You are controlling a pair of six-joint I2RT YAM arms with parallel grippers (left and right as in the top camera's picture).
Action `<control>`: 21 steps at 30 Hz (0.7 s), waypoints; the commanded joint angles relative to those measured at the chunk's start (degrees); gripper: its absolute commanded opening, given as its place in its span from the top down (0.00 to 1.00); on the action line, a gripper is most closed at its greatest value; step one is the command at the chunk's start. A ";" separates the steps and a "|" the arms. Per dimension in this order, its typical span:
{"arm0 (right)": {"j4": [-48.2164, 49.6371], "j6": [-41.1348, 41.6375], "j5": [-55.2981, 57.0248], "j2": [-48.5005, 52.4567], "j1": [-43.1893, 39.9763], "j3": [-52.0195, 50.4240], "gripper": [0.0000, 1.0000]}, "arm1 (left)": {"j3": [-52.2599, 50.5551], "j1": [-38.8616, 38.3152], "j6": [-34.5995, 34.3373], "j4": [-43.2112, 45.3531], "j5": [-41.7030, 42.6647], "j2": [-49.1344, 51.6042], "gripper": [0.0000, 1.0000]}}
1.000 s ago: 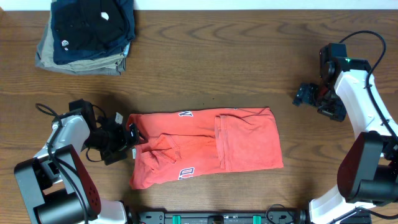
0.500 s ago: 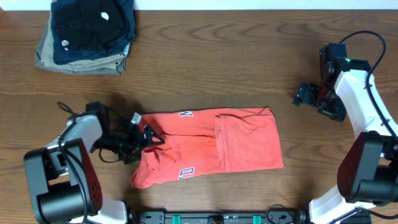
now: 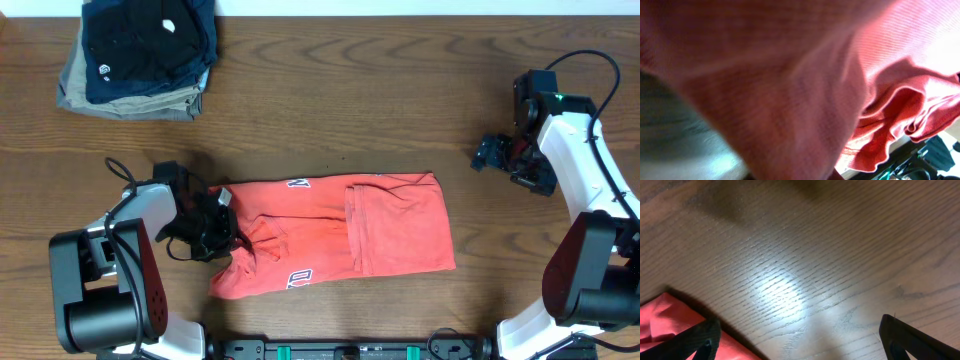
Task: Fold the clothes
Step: 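Grasp the coral shirt's left end with the left gripper, then fold the left end rightward over the shirt with the left gripper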
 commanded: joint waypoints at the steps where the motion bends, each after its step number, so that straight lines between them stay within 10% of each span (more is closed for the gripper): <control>1: -0.04 -0.72 -0.02 0.07 -0.37 -0.02 0.01 | 1.75 0.13 -4.31 -1.92 -14.29 1.55 0.94; 21: -0.04 -0.72 -0.02 0.07 -0.37 -0.02 0.01 | 30.32 -7.76 -6.47 -32.57 -21.20 -6.23 0.94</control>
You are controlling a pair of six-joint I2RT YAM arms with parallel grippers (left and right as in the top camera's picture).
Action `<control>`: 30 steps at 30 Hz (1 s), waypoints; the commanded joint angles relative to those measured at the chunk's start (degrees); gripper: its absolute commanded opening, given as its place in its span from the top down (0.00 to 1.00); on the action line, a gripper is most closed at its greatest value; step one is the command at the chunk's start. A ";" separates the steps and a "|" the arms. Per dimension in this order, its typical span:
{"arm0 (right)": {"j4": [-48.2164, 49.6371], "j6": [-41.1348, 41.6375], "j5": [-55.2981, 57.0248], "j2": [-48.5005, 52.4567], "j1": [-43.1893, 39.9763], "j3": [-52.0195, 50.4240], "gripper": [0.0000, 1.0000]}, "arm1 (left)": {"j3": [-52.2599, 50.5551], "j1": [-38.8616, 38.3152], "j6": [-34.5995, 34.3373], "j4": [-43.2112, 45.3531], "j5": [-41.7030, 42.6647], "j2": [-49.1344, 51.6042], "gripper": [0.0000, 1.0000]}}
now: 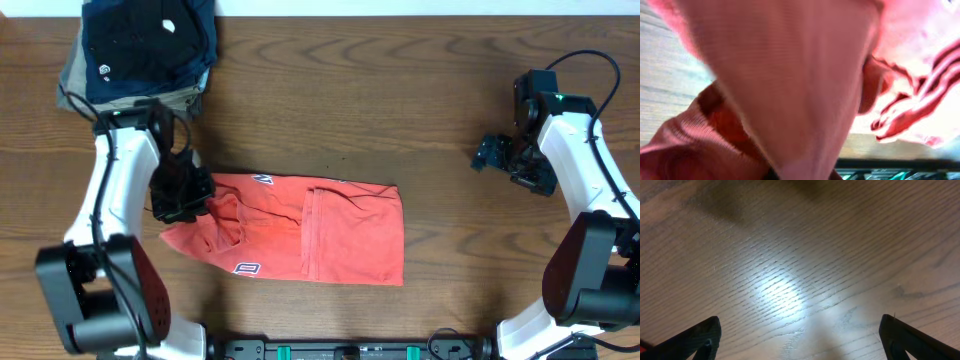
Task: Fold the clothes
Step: 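Fold the left end rightward over the shirt with the left gripper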
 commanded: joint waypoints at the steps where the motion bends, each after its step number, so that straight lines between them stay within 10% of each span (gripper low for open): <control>1: -0.04 -0.72 0.00 0.07 -0.33 0.00 0.01 | 1.09 -5.16 -0.63 -1.29 -0.72 -5.70 0.94; 13: -0.04 -0.72 0.00 0.07 -0.31 0.00 0.01 | 0.37 -32.50 -11.23 3.89 -0.76 -12.92 0.93; 30: -0.04 -0.72 0.00 0.07 -0.33 0.00 0.01 | -0.33 -51.84 -19.54 20.50 -0.50 5.16 0.94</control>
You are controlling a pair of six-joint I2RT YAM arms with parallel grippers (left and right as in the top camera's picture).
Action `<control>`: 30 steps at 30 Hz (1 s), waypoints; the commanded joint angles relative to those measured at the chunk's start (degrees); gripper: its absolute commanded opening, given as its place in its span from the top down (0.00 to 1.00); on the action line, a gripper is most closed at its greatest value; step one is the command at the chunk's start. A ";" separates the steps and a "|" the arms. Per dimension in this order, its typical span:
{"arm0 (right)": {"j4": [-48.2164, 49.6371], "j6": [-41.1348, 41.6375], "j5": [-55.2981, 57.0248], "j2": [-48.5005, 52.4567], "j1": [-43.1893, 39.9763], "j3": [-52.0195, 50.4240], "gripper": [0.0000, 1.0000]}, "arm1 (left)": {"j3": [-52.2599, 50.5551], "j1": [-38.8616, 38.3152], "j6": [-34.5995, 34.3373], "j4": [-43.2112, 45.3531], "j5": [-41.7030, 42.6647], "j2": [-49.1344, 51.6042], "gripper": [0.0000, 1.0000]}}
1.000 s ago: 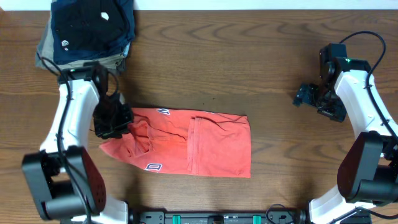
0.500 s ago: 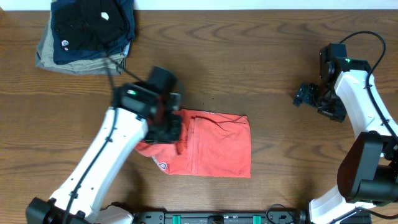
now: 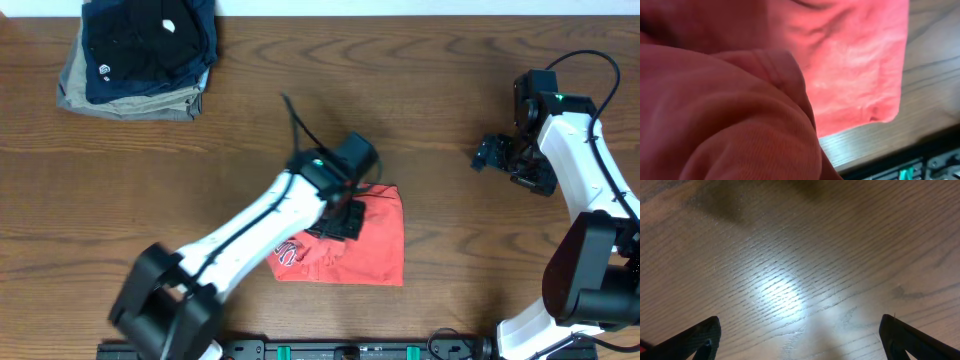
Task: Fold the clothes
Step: 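Fold the left end rightward over the shirt with the left gripper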
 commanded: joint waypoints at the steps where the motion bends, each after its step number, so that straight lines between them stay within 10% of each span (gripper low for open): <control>1: -0.04 -0.72 -0.02 0.07 -0.33 0.00 0.01 | -0.33 -2.58 -2.29 0.50 -0.09 3.15 0.94; 30: -0.04 -0.72 -0.02 0.07 -0.31 0.00 0.01 | 7.34 -5.77 -1.73 -10.91 -0.81 -3.91 0.94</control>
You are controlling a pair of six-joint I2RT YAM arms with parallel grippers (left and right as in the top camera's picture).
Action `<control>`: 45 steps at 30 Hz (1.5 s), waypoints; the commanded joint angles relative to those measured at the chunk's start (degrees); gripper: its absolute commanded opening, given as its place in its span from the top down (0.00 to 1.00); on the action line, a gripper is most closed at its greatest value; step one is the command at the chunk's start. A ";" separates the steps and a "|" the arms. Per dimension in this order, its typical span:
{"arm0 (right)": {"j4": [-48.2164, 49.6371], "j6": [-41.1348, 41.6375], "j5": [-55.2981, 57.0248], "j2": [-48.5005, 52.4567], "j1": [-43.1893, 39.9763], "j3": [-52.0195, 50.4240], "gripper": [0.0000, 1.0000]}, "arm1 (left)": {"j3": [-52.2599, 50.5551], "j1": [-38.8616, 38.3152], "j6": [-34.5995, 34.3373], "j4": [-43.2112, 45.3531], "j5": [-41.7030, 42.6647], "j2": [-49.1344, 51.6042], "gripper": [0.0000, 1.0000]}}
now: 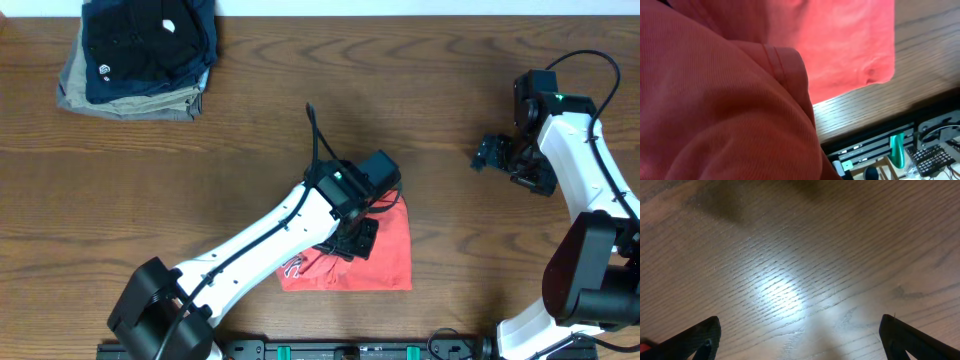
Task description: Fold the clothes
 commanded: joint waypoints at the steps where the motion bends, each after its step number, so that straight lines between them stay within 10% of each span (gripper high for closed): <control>1: -0.04 -0.72 0.00 0.07 -0.33 0.00 0.01 | 2.64 -0.17 1.07 -1.64 -0.46 -1.03 0.94; 10: -0.04 -0.72 0.00 0.07 -0.33 0.00 0.01 | 13.09 -0.13 1.22 -12.81 -8.59 -1.11 0.94; 27: -0.04 -0.72 0.00 0.07 -0.33 0.00 0.01 | 11.43 -6.19 0.94 -5.03 -0.96 5.95 0.94; 30: -0.04 -0.72 0.00 0.07 -0.33 0.00 0.01 | 11.43 -7.65 0.68 -2.51 -0.98 8.04 0.75; 45: -0.04 -0.72 0.00 0.07 -0.33 0.00 0.01 | 13.33 -8.44 0.33 -5.27 -1.86 10.27 0.73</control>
